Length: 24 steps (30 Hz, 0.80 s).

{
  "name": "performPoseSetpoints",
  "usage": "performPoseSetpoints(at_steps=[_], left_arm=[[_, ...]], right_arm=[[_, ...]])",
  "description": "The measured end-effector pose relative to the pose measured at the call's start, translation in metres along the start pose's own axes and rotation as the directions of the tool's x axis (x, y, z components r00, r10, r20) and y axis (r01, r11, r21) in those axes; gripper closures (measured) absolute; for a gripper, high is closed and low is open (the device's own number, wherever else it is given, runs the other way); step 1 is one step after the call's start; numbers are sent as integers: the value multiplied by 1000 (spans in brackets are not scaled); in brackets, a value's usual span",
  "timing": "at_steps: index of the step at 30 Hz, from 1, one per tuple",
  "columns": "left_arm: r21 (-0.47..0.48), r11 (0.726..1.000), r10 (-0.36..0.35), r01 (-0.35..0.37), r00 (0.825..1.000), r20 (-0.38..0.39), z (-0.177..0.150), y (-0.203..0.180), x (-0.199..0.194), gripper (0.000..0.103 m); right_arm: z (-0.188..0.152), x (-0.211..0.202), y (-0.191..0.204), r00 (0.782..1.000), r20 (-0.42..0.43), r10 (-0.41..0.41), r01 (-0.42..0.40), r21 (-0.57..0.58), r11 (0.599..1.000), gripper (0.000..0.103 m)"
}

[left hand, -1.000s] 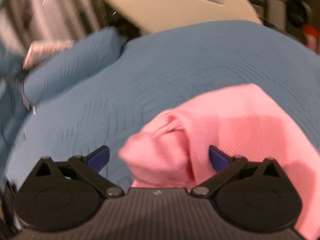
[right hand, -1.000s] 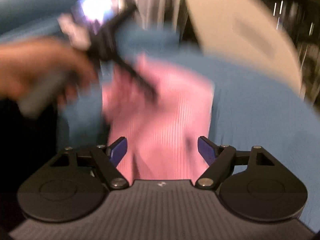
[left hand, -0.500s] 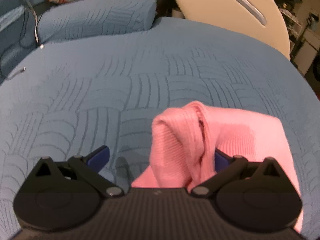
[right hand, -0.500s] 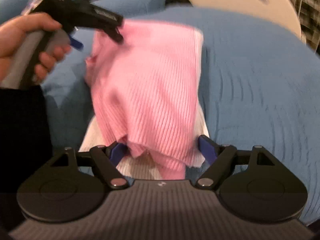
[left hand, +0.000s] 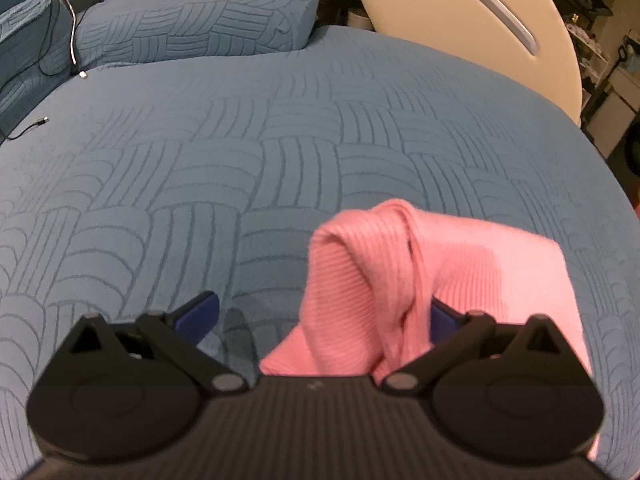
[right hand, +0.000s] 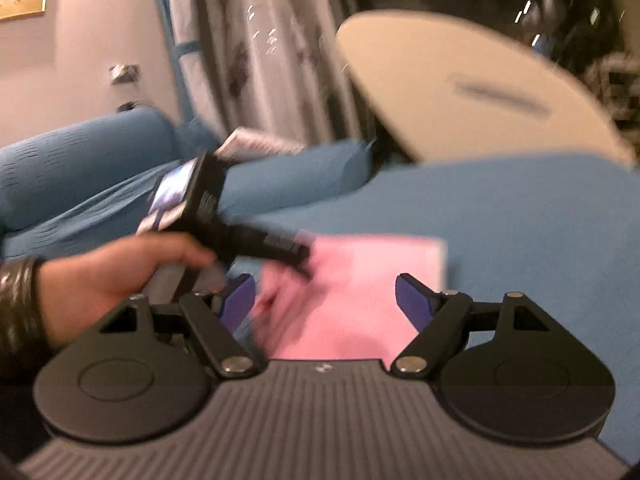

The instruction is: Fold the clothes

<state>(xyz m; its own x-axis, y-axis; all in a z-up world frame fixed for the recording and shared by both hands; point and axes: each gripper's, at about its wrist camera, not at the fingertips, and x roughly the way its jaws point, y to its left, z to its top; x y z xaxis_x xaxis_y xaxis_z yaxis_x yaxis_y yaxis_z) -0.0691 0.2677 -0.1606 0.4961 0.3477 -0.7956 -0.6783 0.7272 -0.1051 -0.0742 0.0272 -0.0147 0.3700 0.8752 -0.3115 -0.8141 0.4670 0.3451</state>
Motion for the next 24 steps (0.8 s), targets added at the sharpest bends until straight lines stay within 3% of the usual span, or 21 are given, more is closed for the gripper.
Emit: performPoseSetpoints(at_steps=[3, 5, 7, 12, 13, 15, 16, 18, 19, 20, 21, 22, 24], left_arm=[[2, 1000, 4, -4, 1000, 2, -1, -1, 0, 0], [2, 1000, 4, -4, 1000, 2, -1, -1, 0, 0], [4, 1000, 8, -8, 1000, 5, -2, -1, -2, 0], [7, 1000, 10, -10, 1000, 7, -2, 0, -2, 0], [7, 1000, 10, -10, 1000, 7, -2, 0, -2, 0], [8, 1000, 10, -10, 1000, 8, -2, 0, -2, 0], [9, 1000, 9, -9, 1000, 7, -1, 0, -2, 0], [8, 1000, 7, -7, 1000, 6, -1, 1, -1, 0], [7, 1000, 6, -6, 1000, 5, 0, 1, -1, 0], [4, 1000, 5, -5, 1000, 9, 0, 2, -3, 0], [1, 1000, 3, -3, 1000, 17, 1, 3, -7, 0], [8, 1000, 3, -4, 999, 54, 1, 3, -17, 0], [37, 999, 6, -12, 986, 167, 0, 3, -46, 0]], right_arm=[[-12, 15, 1, 991, -102, 84, -81, 30, 996, 24], [-29, 29, 2, 955, -284, 84, -67, 70, 995, 24], [-44, 39, 2, 932, -355, 75, -45, 93, 995, 24], [-35, 29, 1, 928, -350, 127, -79, 147, 986, 22], [-32, 24, 0, 936, -321, 145, -95, 166, 982, 22], [-18, 2, 0, 970, -162, 182, -155, 167, 974, 24], [-13, -5, 2, 976, -105, 189, -171, 158, 973, 23], [-10, -10, 2, 987, -56, 154, -145, 138, 980, 23], [-12, -7, 0, 990, -72, 125, -115, 138, 984, 23], [-18, 3, -3, 985, -154, 82, -60, 143, 988, 23], [-28, 18, -6, 959, -279, 42, -1, 146, 989, 24], [-34, 24, -7, 940, -340, 31, 19, 143, 990, 22], [-35, 24, 5, 931, -363, 34, -7, 75, 997, 21]])
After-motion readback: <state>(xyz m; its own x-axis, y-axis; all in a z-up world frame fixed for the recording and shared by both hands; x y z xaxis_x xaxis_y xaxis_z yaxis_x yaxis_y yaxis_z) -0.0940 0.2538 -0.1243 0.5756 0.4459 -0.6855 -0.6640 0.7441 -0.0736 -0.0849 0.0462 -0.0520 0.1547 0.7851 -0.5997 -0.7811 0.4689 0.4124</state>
